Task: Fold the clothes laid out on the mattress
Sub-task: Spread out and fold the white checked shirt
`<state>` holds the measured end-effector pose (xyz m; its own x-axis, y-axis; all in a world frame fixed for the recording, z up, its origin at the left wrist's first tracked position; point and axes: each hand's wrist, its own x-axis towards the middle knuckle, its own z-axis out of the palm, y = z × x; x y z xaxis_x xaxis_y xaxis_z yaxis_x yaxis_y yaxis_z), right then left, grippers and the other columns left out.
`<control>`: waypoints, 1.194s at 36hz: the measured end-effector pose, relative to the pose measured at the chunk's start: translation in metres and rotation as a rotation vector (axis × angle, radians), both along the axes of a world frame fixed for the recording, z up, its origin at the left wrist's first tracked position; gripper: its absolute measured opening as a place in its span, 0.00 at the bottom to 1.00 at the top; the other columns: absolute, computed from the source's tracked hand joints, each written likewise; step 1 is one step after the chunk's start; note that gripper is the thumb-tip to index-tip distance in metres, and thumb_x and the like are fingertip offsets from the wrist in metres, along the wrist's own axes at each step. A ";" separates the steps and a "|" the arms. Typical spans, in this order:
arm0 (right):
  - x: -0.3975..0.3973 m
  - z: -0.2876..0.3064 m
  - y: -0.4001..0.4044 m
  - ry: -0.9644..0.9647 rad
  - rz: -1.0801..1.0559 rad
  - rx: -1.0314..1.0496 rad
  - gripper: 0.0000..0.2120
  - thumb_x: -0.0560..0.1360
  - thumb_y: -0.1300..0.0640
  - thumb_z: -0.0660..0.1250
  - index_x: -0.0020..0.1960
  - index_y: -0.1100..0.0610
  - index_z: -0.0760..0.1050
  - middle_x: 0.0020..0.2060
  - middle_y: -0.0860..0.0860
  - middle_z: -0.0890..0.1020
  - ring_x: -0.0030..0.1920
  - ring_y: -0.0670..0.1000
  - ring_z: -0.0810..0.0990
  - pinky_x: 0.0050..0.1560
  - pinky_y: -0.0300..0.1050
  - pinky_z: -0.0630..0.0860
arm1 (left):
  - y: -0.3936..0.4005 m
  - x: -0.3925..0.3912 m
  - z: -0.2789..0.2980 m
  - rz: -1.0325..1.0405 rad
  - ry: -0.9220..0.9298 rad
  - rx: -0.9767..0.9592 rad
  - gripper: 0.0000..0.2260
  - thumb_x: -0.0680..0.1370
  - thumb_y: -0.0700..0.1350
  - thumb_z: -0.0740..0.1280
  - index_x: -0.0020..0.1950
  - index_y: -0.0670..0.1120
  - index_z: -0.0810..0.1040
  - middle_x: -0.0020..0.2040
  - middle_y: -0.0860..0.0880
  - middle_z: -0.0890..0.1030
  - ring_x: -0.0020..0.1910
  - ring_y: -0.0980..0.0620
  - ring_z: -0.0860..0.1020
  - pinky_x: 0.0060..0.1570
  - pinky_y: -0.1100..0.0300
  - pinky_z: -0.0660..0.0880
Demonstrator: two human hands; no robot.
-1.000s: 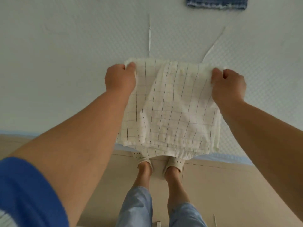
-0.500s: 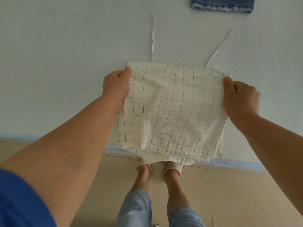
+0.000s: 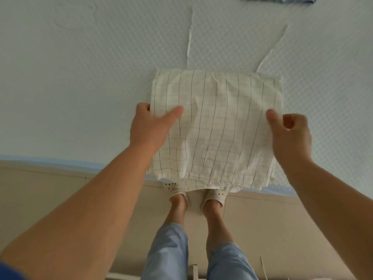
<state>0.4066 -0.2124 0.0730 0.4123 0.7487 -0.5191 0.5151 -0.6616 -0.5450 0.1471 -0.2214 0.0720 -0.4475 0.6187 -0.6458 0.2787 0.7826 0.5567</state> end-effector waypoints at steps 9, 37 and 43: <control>0.010 0.010 -0.098 -0.183 0.343 -0.022 0.39 0.70 0.49 0.70 0.75 0.53 0.53 0.68 0.51 0.59 0.68 0.52 0.62 0.62 0.46 0.62 | -0.095 0.010 0.014 -0.374 0.319 0.273 0.24 0.66 0.49 0.76 0.58 0.43 0.75 0.53 0.50 0.70 0.57 0.45 0.71 0.57 0.57 0.65; 0.039 0.008 -0.120 -0.211 0.567 0.304 0.06 0.70 0.74 0.63 0.41 0.66 0.76 0.45 0.60 0.77 0.41 0.50 0.73 0.45 0.20 0.66 | -0.136 -0.025 0.001 -0.705 0.331 0.352 0.02 0.75 0.37 0.66 0.45 0.39 0.76 0.47 0.41 0.77 0.42 0.49 0.75 0.40 0.58 0.71; 0.036 -0.004 -0.126 -0.212 0.645 0.276 0.06 0.69 0.74 0.65 0.40 0.65 0.77 0.46 0.60 0.75 0.41 0.49 0.72 0.42 0.35 0.69 | -0.112 -0.011 0.010 -0.677 0.452 0.383 0.11 0.73 0.43 0.63 0.51 0.39 0.79 0.49 0.42 0.80 0.49 0.42 0.77 0.49 0.53 0.70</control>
